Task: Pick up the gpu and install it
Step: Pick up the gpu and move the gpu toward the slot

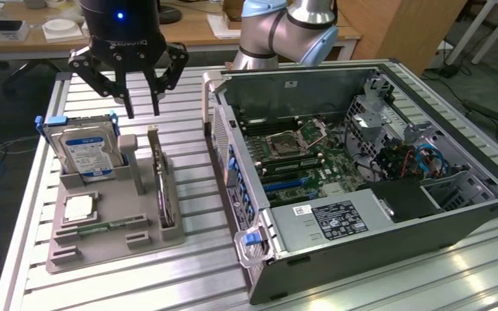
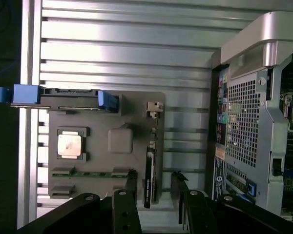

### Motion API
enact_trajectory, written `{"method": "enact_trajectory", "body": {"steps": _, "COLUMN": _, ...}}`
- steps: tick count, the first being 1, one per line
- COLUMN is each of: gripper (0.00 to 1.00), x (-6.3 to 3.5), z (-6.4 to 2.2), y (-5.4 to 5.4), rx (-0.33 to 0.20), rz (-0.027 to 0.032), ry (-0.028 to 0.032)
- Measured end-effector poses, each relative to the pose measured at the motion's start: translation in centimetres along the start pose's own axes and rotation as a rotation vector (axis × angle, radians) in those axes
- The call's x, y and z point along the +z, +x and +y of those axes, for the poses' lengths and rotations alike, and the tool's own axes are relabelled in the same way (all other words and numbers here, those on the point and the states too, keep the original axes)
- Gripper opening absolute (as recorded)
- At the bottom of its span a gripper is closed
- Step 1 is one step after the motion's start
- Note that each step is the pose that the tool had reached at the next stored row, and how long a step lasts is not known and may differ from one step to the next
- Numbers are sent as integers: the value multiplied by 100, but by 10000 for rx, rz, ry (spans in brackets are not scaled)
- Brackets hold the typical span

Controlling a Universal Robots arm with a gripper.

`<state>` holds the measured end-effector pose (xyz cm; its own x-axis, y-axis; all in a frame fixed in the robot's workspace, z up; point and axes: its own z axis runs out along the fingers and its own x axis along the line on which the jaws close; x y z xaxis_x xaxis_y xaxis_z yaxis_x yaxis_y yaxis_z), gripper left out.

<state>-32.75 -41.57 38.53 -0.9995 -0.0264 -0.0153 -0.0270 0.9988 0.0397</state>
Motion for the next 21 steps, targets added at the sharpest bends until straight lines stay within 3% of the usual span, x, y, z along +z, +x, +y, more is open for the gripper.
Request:
{"method": "enact_trajectory", "body": {"steps": 3, "gripper": 42, "x": 9, "z": -22, "y": 0, "rx": 6, "rz": 10, "ry": 0}}
{"method": "enact_trajectory", "body": {"steps": 4, "gripper": 49, "x": 12, "z": -31, "y": 1, "rx": 9, "rz": 13, "ry": 1}}
{"method": "enact_trajectory", "body": {"steps": 5, "gripper": 49, "x": 16, "z": -35, "y": 1, "rx": 12, "rz": 14, "ry": 7}}
{"method": "enact_trajectory", "body": {"steps": 10, "gripper": 49, "x": 47, "z": -38, "y": 1, "rx": 11, "rz": 24, "ry": 157}}
{"method": "enact_trajectory", "body": {"steps": 12, "gripper": 49, "x": 68, "z": -39, "y": 2, "rx": 10, "rz": 24, "ry": 189}}
{"method": "enact_trajectory", "body": {"steps": 21, "gripper": 49, "x": 147, "z": -42, "y": 3, "rx": 11, "rz": 31, "ry": 201}}
